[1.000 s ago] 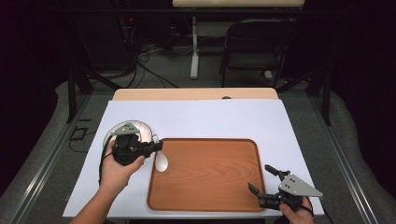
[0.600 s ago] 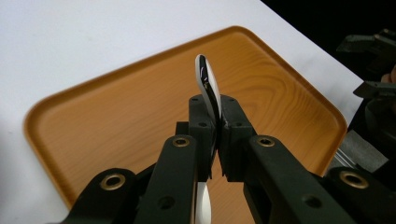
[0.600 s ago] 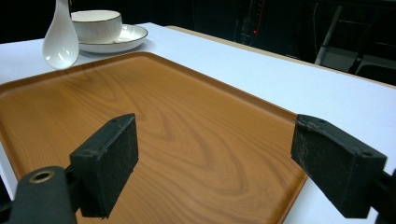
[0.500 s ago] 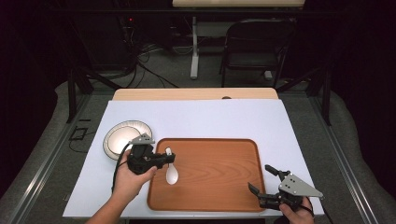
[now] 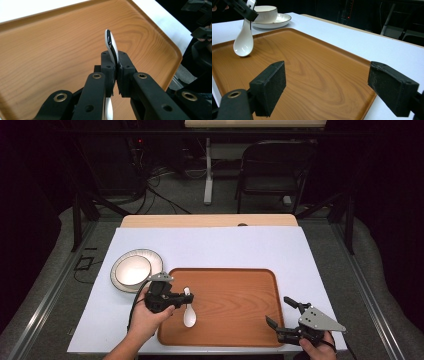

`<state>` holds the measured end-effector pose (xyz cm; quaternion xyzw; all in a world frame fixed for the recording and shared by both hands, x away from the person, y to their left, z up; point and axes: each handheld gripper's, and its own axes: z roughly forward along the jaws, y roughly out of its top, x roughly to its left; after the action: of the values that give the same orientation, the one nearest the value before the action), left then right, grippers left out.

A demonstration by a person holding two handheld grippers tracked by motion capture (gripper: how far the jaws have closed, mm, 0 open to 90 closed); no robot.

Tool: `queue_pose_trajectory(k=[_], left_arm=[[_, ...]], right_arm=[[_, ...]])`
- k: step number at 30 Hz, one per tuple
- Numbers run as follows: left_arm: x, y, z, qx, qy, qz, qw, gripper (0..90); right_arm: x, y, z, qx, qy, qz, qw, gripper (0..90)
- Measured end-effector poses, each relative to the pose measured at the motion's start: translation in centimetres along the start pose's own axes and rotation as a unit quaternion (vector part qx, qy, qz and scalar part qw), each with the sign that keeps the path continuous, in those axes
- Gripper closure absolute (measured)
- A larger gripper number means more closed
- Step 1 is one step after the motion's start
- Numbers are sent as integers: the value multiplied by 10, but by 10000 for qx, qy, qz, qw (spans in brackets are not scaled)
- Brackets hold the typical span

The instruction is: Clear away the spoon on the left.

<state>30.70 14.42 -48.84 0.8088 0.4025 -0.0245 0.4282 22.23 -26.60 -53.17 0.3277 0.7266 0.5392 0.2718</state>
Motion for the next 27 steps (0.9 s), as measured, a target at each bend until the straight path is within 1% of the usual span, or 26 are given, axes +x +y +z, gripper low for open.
queue_pose_trajectory(k=[3, 8, 11, 12, 15, 16, 17, 18, 19, 20, 23, 24, 25, 27], left_arm=[[2, -1, 2, -1, 26, -10, 10000, 854], [6, -2, 3, -39, 18, -107, 9999, 851], [10, -3, 4, -73, 35, -264, 9996, 849], [10, -3, 4, -73, 35, -264, 9996, 847], [11, -2, 6, -87, 71, -388, 9992, 846], [12, -2, 7, -85, 87, -402, 9991, 846], [13, 0, 8, -49, 98, -460, 9989, 846], [13, 0, 8, -49, 98, -460, 9989, 845], [15, 0, 9, -46, 140, -565, 9983, 843], [16, 0, 10, -60, 156, -630, 9979, 842], [20, 1, 12, -30, 177, -877, 9960, 839], [20, 1, 12, -30, 177, -877, 9960, 837], [23, 1, 13, -19, 178, -953, 9953, 837], [28, 1, 15, -28, 130, -1193, 9928, 837]], right_arm=[[0, 0, 0, -3, 0, -3, 10000, 144], [0, 0, 0, -4, 0, -4, 10000, 144], [0, 0, 0, -11, -5, -26, 10000, 144], [0, 0, 0, -11, -5, -26, 10000, 144], [0, 0, 0, -13, -7, -28, 10000, 144], [0, 0, 0, -13, -6, -28, 10000, 144], [0, 0, 0, -10, -6, -18, 10000, 144], [0, 0, 0, -10, -6, -18, 10000, 144], [0, 0, 0, -13, -6, -27, 10000, 144], [0, 0, 0, -15, -5, -27, 10000, 144], [0, 0, 0, -17, -3, -31, 10000, 144], [0, 0, 0, -14, -3, -26, 10000, 144], [0, 0, 0, -14, -3, -26, 10000, 144], [0, 0, 0, -14, -3, -26, 10000, 144]])
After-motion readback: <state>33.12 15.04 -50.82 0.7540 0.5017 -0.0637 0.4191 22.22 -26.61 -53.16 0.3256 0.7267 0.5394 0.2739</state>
